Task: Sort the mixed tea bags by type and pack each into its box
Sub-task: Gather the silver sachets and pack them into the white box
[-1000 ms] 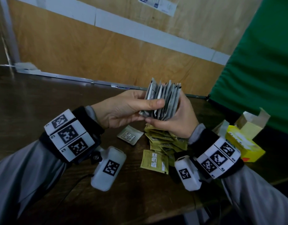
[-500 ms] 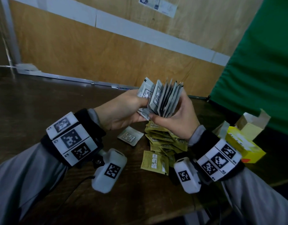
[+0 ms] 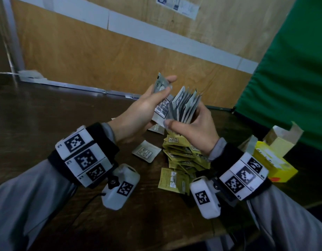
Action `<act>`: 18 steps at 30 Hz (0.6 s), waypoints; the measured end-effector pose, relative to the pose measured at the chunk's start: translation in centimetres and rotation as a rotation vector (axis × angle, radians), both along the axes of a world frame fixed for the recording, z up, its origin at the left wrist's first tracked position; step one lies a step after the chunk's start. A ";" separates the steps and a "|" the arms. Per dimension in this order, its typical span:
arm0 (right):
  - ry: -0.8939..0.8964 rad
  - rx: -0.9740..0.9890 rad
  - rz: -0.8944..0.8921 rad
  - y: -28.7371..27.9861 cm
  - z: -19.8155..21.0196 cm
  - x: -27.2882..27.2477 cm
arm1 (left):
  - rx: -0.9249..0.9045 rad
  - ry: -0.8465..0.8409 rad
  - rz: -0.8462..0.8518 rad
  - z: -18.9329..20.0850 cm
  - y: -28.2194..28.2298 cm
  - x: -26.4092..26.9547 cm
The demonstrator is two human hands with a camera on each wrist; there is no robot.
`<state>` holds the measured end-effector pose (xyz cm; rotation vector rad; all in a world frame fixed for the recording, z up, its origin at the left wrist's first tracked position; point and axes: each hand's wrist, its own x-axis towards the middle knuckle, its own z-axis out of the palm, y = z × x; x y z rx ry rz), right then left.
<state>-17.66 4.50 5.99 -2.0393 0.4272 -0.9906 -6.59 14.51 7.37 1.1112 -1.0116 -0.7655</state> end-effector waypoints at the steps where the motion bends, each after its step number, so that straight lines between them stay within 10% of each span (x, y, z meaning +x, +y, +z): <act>1: 0.016 0.048 0.015 0.1 0.0 0.1 | -0.027 -0.001 0.026 -0.2 0.0 -0.1; 8: 0.091 0.286 0.172 1.6 0.2 0.9 | -0.121 0.078 0.332 -0.7 -1.0 0.6; 18: -0.105 0.739 0.238 1.5 0.7 1.9 | -0.146 -0.006 0.095 -2.3 -1.6 1.6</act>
